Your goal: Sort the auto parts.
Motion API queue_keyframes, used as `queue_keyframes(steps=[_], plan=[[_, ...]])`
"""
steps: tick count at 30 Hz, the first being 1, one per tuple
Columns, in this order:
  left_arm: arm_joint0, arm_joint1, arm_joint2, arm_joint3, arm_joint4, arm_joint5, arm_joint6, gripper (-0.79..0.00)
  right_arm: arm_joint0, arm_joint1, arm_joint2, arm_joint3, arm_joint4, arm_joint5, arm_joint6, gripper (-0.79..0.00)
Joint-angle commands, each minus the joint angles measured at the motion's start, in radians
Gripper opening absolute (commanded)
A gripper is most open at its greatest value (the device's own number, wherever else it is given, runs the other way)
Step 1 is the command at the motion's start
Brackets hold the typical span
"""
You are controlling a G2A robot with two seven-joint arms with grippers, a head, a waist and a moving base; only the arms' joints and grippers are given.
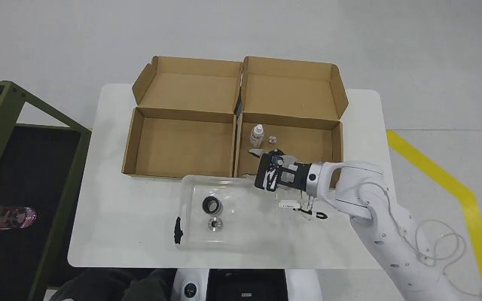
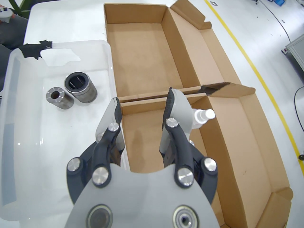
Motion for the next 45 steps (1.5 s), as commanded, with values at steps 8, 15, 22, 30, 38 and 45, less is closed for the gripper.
queue_keyframes(steps=[8, 15, 22, 30, 38, 45], plan=[[0.000, 0.000, 0.000, 0.000, 0.000, 0.000, 0.000, 0.000, 0.023, -0.011, -0.089, -0.020, -0.025, -0.018, -0.012, -0.434], [0.000, 0.000, 0.000, 0.000, 0.000, 0.000, 0.000, 0.000, 0.042, -0.023, -0.165, -0.017, -0.055, -0.009, -0.017, -0.422], [0.000, 0.000, 0.000, 0.000, 0.000, 0.000, 0.000, 0.000, 0.062, -0.039, -0.246, 0.017, -0.081, 0.003, -0.029, -0.406], [0.000, 0.000, 0.000, 0.000, 0.000, 0.000, 0.000, 0.000, 0.096, -0.062, -0.325, 0.071, -0.114, 0.024, -0.035, -0.406], [0.000, 0.000, 0.000, 0.000, 0.000, 0.000, 0.000, 0.000, 0.124, -0.085, -0.390, 0.122, -0.147, 0.049, -0.024, -0.403], [0.000, 0.000, 0.000, 0.000, 0.000, 0.000, 0.000, 0.000, 0.142, -0.103, -0.433, 0.175, -0.179, 0.073, -0.014, -0.342]])
